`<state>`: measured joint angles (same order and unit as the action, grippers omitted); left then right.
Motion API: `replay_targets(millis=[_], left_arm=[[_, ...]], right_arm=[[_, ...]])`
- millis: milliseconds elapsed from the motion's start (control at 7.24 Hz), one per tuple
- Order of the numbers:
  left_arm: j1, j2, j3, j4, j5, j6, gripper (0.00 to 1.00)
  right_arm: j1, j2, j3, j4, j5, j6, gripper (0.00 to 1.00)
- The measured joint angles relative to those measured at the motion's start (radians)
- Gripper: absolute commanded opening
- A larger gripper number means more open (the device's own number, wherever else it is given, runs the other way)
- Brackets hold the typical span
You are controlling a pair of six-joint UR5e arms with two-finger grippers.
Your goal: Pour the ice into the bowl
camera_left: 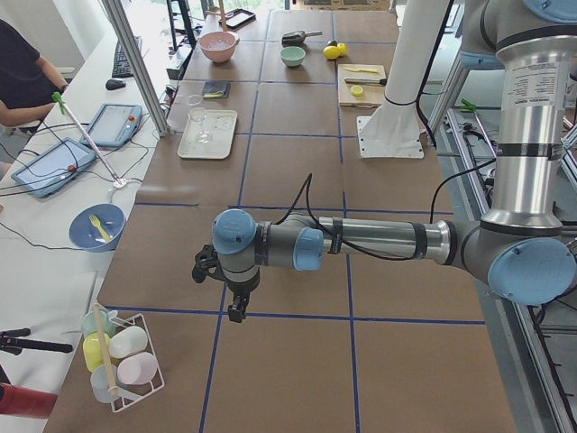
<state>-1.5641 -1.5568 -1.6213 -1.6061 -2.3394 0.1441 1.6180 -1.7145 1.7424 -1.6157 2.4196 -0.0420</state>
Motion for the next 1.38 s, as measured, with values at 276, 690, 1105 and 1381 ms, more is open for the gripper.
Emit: replay_targets(millis=[276,690,1105,1381], left_arm=[[-0.001,0.0,0.0,0.0,0.0,-0.001,1.0],[-0.002,-0.001,0.0,0.0,0.0,-0.001,1.0],[-0.002,-0.002,0.003,0.0,0.0,-0.001,1.0],[-0.002,-0.004,0.003,0.0,0.0,-0.001,1.0]], right_arm=[[0.003,0.001,-0.001,0.017,-0.003,0.01,1.0],[0.004,0.002,-0.001,0.02,-0.003,0.02,1.0],[0.004,0.003,0.001,0.02,-0.002,0.021,1.0],[0.005,0.003,0.001,0.02,-0.002,0.022,1.0]])
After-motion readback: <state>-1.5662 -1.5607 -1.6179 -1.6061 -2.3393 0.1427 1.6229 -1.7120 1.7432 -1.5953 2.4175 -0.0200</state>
